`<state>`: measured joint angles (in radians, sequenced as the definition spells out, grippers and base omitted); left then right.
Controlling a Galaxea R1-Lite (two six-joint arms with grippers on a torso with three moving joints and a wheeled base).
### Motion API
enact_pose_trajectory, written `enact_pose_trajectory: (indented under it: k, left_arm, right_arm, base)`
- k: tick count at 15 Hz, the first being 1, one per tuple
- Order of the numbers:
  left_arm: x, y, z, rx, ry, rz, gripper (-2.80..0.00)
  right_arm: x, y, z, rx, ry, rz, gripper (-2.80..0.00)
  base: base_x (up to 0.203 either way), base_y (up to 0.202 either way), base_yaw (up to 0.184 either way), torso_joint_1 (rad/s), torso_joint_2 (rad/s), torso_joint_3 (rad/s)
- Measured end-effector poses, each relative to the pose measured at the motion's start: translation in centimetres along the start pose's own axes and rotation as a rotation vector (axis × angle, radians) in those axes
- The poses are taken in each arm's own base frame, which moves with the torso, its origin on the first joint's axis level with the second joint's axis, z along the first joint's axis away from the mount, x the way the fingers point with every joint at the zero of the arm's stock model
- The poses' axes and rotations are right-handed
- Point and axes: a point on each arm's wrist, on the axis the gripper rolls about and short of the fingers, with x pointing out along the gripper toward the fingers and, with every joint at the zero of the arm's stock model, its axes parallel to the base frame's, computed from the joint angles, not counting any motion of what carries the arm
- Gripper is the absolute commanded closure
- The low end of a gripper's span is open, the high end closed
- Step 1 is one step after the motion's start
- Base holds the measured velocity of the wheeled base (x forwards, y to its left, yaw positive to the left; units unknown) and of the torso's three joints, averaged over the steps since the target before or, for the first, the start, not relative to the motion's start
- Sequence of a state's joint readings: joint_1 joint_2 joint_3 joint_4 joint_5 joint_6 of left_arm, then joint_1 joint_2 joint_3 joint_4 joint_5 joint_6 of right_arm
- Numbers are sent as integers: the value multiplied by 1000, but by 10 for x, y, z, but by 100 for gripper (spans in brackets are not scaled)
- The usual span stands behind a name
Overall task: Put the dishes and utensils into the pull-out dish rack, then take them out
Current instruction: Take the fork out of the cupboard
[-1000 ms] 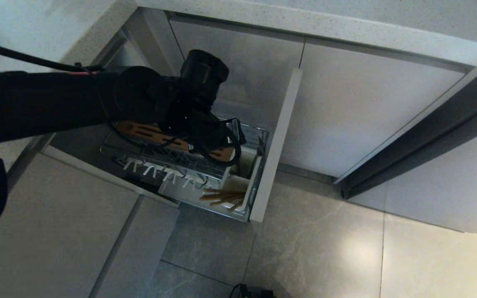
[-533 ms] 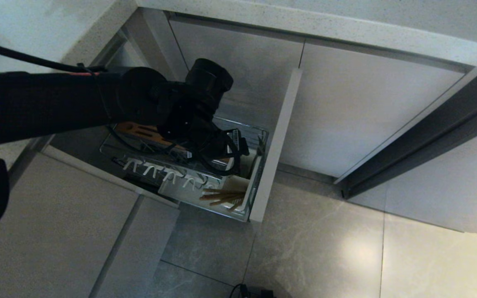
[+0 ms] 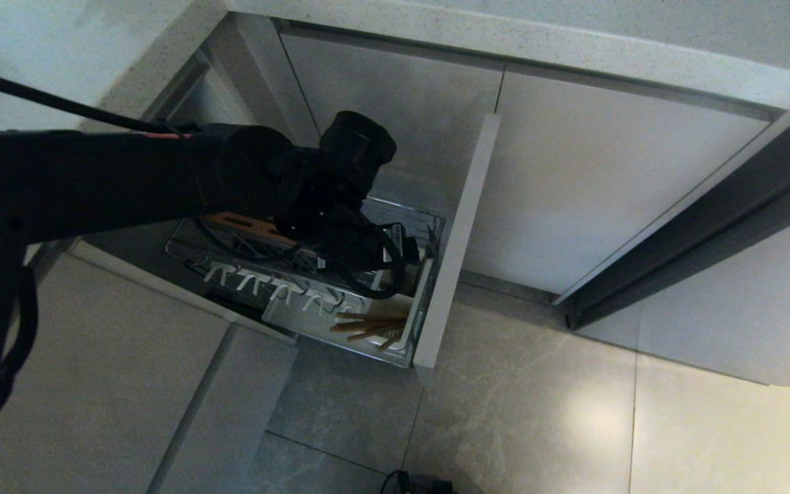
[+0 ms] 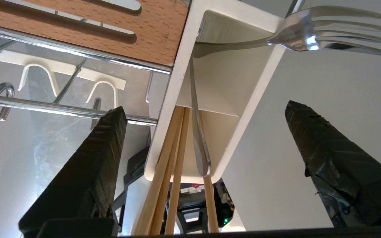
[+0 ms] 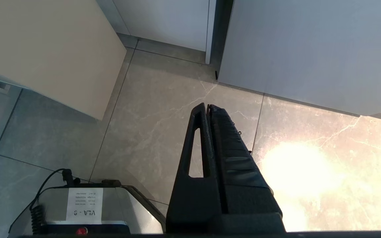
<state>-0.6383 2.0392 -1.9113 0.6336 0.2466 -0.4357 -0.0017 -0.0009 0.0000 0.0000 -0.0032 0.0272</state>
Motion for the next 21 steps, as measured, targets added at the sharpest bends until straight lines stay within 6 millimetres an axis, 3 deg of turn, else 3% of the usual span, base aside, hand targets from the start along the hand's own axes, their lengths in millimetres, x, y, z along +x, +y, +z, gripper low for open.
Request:
enact_pose_trajectory:
  k: [13,21]
  left_arm:
    - [4,-11,10,19,-115,-60,-280]
    - [24,-17,13,84,-177,-77,-280]
  right_arm:
    - [0,0,0,0,0,0,0]
    - [0,0,0,0,0,0,0]
  base:
    - [0,0,0,0,0,0]
    - [0,0,0,0,0,0]
